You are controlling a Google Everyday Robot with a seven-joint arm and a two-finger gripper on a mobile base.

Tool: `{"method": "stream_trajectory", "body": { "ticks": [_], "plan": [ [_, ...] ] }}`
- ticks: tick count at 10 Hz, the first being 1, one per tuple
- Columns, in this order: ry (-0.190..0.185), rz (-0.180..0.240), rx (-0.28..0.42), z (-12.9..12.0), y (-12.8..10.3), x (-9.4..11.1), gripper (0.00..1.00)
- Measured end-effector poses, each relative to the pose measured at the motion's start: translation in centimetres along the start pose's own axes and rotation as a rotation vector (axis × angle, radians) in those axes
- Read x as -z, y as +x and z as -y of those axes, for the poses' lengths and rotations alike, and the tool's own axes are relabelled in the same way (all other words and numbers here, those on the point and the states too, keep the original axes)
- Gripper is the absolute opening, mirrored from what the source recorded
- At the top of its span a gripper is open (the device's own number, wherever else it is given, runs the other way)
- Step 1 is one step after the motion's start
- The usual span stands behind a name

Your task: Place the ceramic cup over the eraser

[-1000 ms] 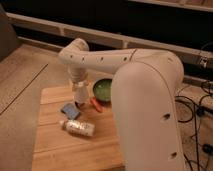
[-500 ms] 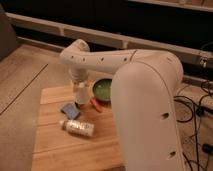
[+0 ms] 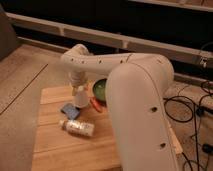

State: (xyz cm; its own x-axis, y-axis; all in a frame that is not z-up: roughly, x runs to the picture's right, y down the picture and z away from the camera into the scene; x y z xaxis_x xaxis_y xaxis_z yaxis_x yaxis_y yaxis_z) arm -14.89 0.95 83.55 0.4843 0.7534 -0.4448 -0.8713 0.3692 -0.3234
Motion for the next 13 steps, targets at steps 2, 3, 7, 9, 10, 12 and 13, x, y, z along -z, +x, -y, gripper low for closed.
{"method": "stream_trajectory", "body": {
  "ticks": [2,3,7,9,10,12,13],
  "plan": [
    [-0.014,-0.013,0.019,-0.9,-0.6,-1.2,0.0],
    [-0.017,-0.022,0.029,-1.0,-0.9,-1.8,0.0],
    [0.005,-0.048,0.081,-1.5,-2.3,-2.4,0.0],
    [0.019,-0.055,0.091,-1.4,-2.6,-2.3,0.07],
    [0.02,-0.055,0.096,-1.5,-2.8,-2.2,0.18],
    [0.019,-0.063,0.106,-2.1,-2.8,-2.1,0.4],
    [0.02,-0.065,0.107,-2.2,-2.6,-2.0,0.5]
  ]
}}
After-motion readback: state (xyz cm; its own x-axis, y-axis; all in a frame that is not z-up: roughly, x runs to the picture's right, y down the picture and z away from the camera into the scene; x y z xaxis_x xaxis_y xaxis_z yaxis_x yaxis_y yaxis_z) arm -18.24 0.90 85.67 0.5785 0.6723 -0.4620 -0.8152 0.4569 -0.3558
